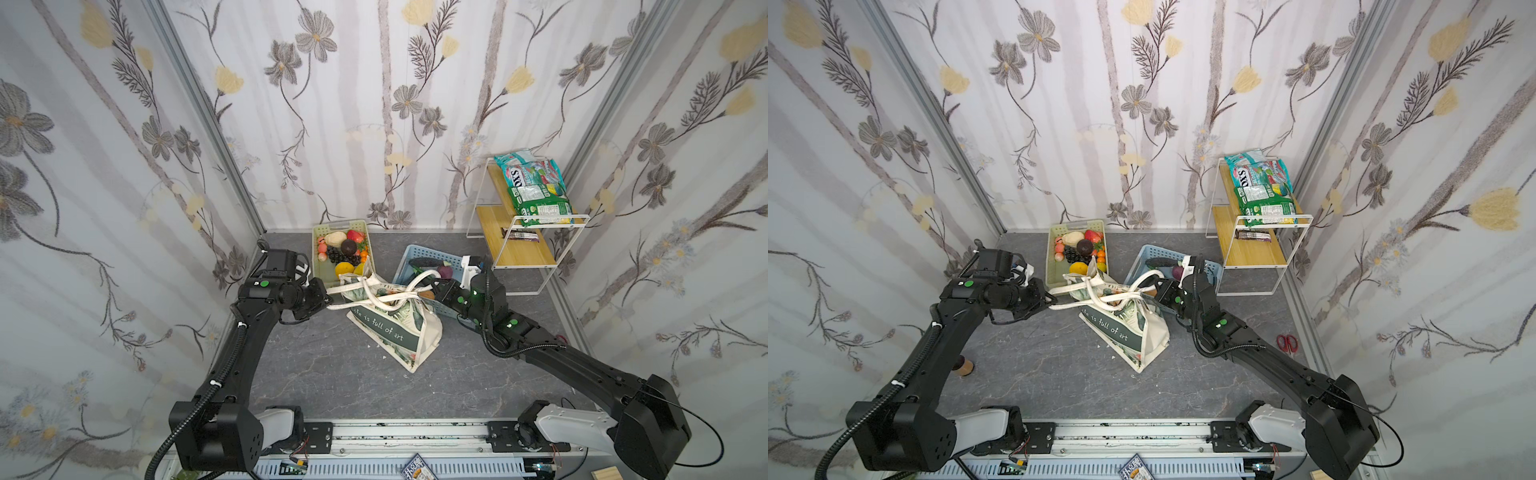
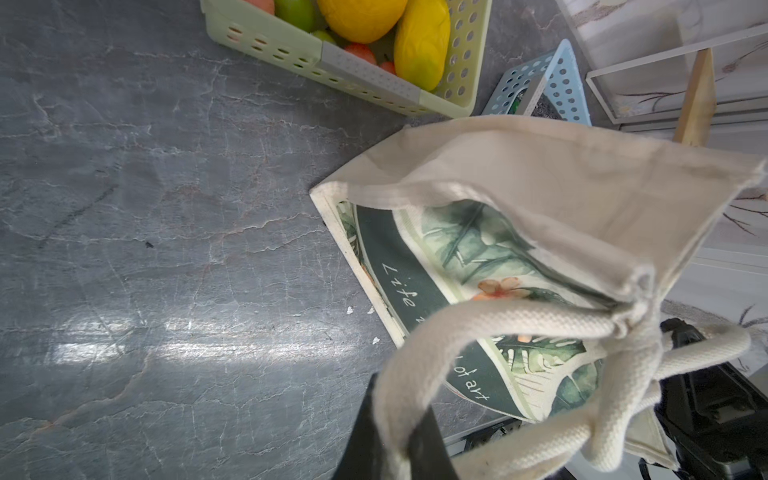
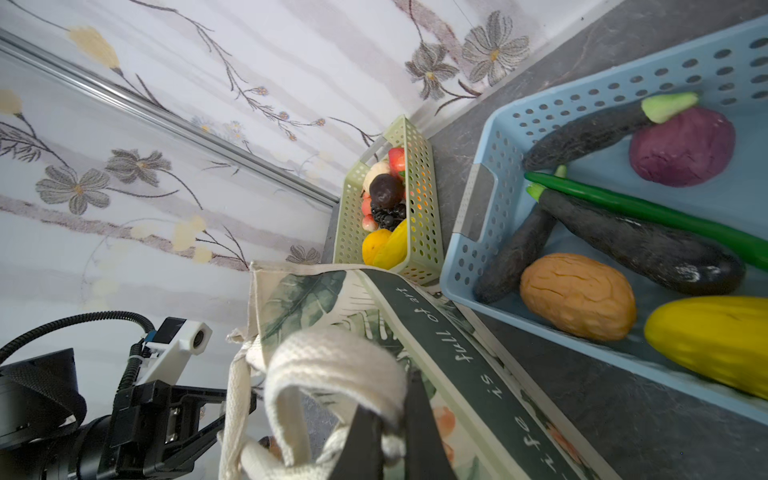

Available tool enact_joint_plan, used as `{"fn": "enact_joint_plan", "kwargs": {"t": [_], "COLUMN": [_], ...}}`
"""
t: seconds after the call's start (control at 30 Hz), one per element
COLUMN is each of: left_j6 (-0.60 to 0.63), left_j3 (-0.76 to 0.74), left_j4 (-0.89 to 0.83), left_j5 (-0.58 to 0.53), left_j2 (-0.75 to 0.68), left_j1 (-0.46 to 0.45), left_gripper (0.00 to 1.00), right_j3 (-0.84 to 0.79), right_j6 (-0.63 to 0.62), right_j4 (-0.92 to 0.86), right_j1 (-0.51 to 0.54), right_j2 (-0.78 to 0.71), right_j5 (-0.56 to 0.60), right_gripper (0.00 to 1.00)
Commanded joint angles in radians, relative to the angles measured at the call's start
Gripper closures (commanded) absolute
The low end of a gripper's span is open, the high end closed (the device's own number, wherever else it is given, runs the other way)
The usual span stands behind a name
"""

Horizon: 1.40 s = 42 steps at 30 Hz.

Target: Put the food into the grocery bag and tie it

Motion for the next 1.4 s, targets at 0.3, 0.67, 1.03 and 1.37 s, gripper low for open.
{"fn": "enact_joint_plan", "kwargs": {"t": [0.3, 0.67, 1.03, 1.37], "left_j6": [-0.073, -0.106, -0.103, -0.034], "left_j3": [-0.201, -0.116, -0.034, -0.03], "left_j4": [0.113, 0.171, 0.137, 0.153], "left_j5": [-0.322, -0.113, -0.073, -0.089], "left_j2": [-0.004, -0.009, -0.019, -0.021], "left_j1": [0.126, 0.069, 0.089, 0.122], "left_gripper": [1.0, 0.71, 0.37, 0.25], "right_j3": [-0.124, -0.1, 0.008, 0.015], "right_j6": [-0.05, -0.189, -0.317, -0.36], "right_j4": [-0.108, 0.095, 0.099, 0.005], "right_j1": [-0.197, -0.181, -0.185, -0.204], "right_j2": [-0.021, 0.032, -0.016, -0.019], "right_j5": [0.135, -0.21, -0.364, -0.342], "right_gripper": [1.0, 0.87, 0.65, 0.45]}}
